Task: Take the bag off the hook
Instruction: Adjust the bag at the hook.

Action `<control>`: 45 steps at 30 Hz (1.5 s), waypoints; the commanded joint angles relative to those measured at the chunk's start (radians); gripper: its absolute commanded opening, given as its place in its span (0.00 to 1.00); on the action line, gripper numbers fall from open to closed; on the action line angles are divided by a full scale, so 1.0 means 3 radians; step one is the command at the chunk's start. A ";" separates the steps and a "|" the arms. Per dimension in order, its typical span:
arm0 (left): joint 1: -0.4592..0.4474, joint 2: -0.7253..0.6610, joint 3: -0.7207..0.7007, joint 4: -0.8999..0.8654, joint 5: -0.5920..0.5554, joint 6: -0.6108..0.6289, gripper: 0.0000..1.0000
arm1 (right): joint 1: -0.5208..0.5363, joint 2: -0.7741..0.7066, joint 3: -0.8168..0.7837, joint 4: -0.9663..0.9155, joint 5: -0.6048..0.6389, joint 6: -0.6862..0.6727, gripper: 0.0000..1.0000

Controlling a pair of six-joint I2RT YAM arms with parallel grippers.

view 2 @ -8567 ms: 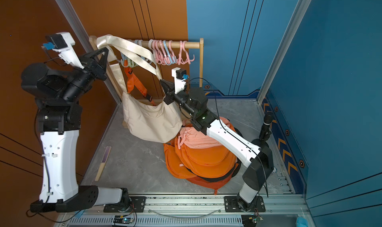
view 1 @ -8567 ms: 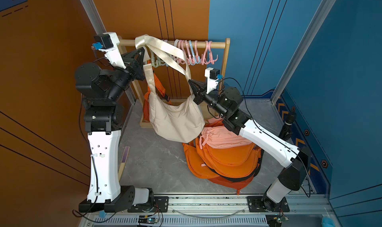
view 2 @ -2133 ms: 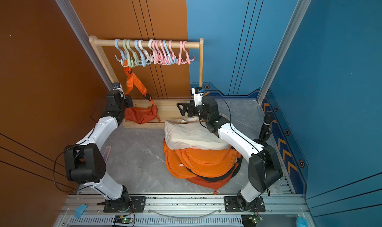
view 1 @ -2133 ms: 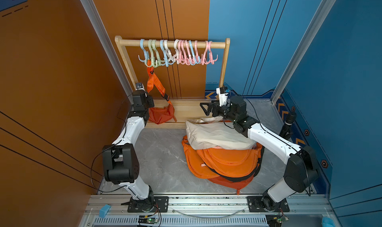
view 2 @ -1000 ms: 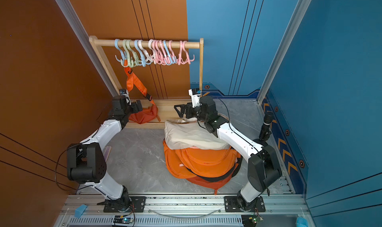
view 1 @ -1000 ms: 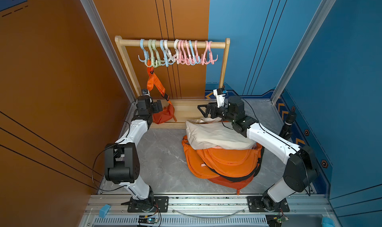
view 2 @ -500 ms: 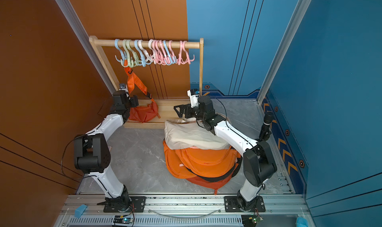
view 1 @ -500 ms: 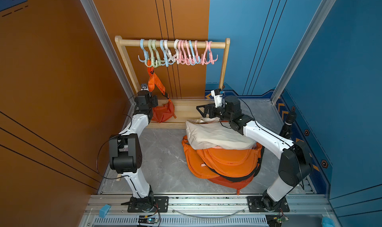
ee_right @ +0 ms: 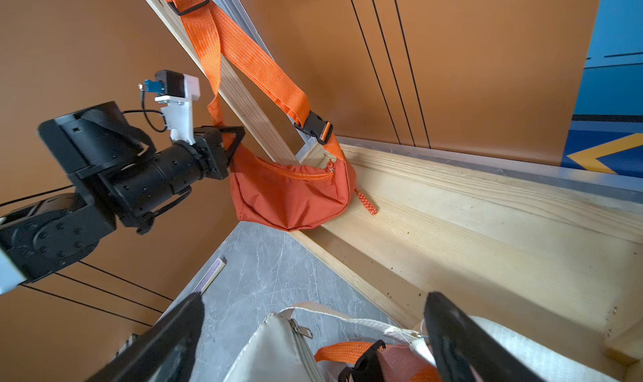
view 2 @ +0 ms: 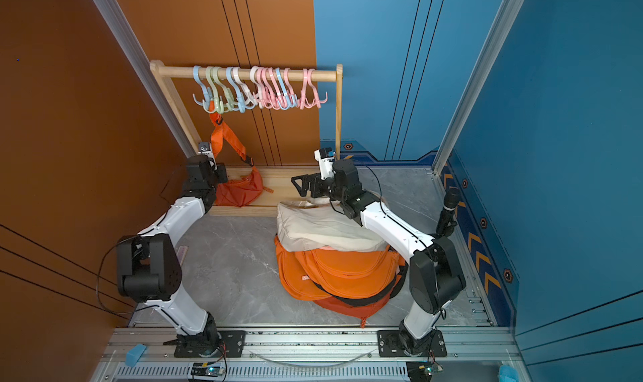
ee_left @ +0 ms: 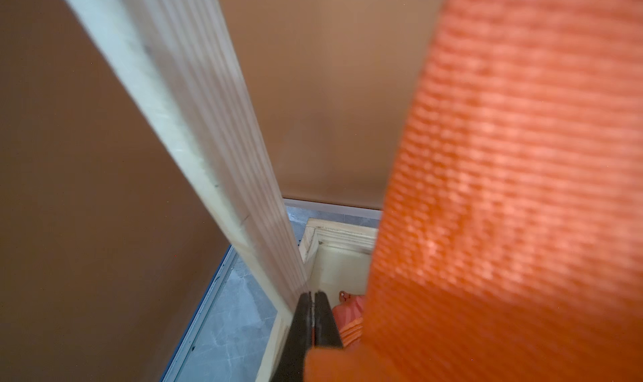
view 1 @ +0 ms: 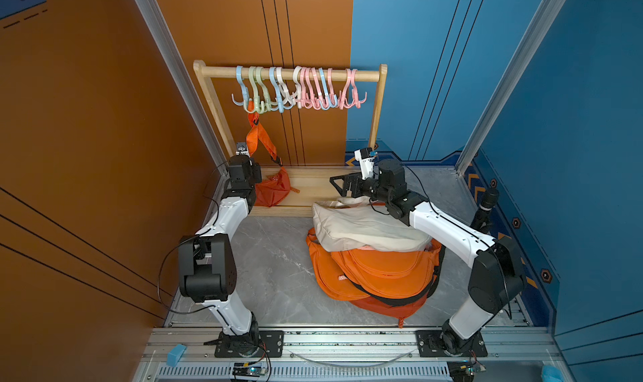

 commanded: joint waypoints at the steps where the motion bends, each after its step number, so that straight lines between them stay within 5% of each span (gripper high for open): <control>1: -0.0063 -0.0367 -0.0128 0.0029 -0.0051 -0.0066 0.00 | 0.0019 -0.0057 0.0064 -0.0083 -0.0035 -0.0051 1.00; 15: -0.0802 -0.1087 -0.0397 -0.0420 -0.0329 0.0143 0.00 | -0.0048 0.0104 0.0401 -0.0369 -0.0213 -0.0124 1.00; 25: -0.1506 -0.0232 0.0232 -0.0428 -0.0467 0.0130 0.00 | -0.0271 0.0255 0.0751 -0.0685 -0.0266 -0.0092 1.00; 30: -0.1553 0.0338 0.0707 -0.0425 -0.0398 0.0000 0.17 | -0.0348 0.0236 0.0793 -0.0799 -0.0236 -0.0114 1.00; 35: -0.1576 0.0636 0.0896 -0.0338 -0.0214 -0.0071 0.50 | -0.0396 0.0234 0.0837 -0.0920 -0.0193 -0.0194 1.00; 45: -0.1556 0.0156 0.0210 0.0028 -0.0140 -0.0208 0.66 | -0.0295 0.0428 0.1265 -0.1175 -0.0134 -0.0369 1.00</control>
